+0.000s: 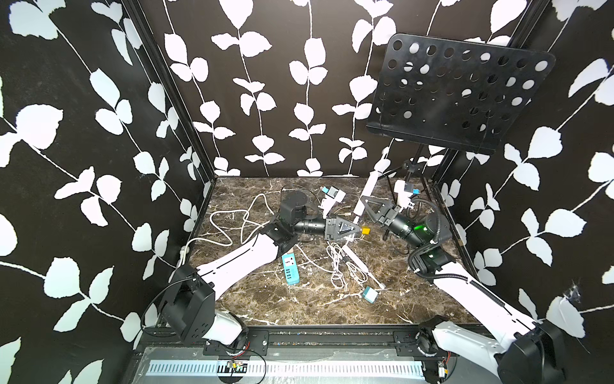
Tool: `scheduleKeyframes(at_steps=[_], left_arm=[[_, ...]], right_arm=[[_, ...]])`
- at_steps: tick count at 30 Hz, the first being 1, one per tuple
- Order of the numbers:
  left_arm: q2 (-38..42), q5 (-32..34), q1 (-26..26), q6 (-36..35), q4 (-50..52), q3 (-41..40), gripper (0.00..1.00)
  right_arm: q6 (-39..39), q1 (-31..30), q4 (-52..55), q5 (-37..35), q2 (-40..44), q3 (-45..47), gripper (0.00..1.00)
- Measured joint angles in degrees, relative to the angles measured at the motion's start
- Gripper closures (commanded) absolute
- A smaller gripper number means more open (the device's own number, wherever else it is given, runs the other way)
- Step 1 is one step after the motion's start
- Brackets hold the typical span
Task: Charge the electric toothbrush
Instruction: Insert the charging cable into the electric toothbrush.
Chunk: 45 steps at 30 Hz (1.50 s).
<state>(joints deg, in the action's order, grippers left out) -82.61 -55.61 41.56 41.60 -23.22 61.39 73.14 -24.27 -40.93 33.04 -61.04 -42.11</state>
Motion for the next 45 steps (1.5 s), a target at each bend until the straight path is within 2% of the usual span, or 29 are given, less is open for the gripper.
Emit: scheduleKeyframes(at_steps=[18,45], left_arm=[[-0.20,-2.14,-0.59,1.51,-3.52,0.24,1.00],[-1.70,-4.90,-0.85,12.79,-19.67,0.33,1.00]], right_arm=[[-0.13,-0.68,-2.21,2.12,-0.70,-0.07,0.94],[4.04,-0.70,-16.00,3.41,-3.15,-0.07,0.98]])
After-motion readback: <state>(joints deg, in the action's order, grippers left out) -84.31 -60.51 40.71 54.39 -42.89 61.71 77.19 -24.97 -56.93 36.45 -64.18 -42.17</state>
